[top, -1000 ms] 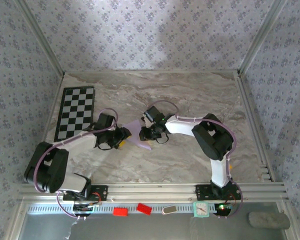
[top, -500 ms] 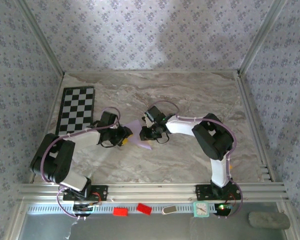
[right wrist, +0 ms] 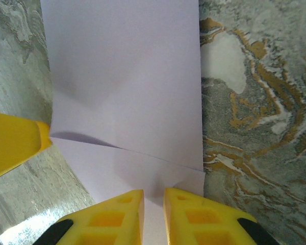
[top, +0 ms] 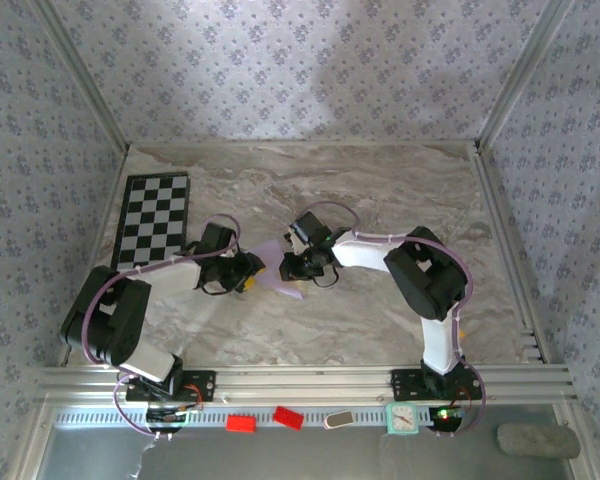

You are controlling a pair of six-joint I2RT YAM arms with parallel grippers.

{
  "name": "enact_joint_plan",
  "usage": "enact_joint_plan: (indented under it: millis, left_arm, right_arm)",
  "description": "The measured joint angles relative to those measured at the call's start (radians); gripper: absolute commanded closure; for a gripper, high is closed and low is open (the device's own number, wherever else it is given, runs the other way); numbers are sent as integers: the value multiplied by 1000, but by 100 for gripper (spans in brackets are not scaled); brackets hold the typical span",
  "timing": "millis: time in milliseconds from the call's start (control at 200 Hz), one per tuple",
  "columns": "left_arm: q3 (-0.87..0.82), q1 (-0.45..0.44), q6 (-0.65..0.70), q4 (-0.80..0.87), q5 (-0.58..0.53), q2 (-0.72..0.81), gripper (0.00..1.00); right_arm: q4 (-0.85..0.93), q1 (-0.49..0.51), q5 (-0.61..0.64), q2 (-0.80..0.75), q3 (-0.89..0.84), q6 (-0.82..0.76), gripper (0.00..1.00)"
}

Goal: Fold a paper plane with a square sheet of paper (pick it up from the middle)
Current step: Third fold the triangle at the center of the table, then fourth fold the wing at the center of the table.

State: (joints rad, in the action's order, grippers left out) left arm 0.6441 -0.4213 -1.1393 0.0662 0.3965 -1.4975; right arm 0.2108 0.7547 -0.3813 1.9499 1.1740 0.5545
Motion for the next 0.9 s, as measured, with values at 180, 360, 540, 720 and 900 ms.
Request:
enact_joint_plan:
  millis: [180,360,540,720,900]
  left_arm:
    - [-1,0,-5,0,-3,5,65]
    - [-3,0,-7,-6,-3,4,63]
    - [-8,0,-8,-5,-5,3,61]
    - [-8,-5,-7,8,-16,3,62]
    - [-12,-7,-10,-2,-12,2,71]
  right_arm:
    - [0,0,0,0,0,0,80]
    - [0,0,0,0,0,0,80]
    - [0,0,0,0,0,0,80]
    - [1,-1,0,1,0,0,80]
    - [1,-1,0,1,0,0,80]
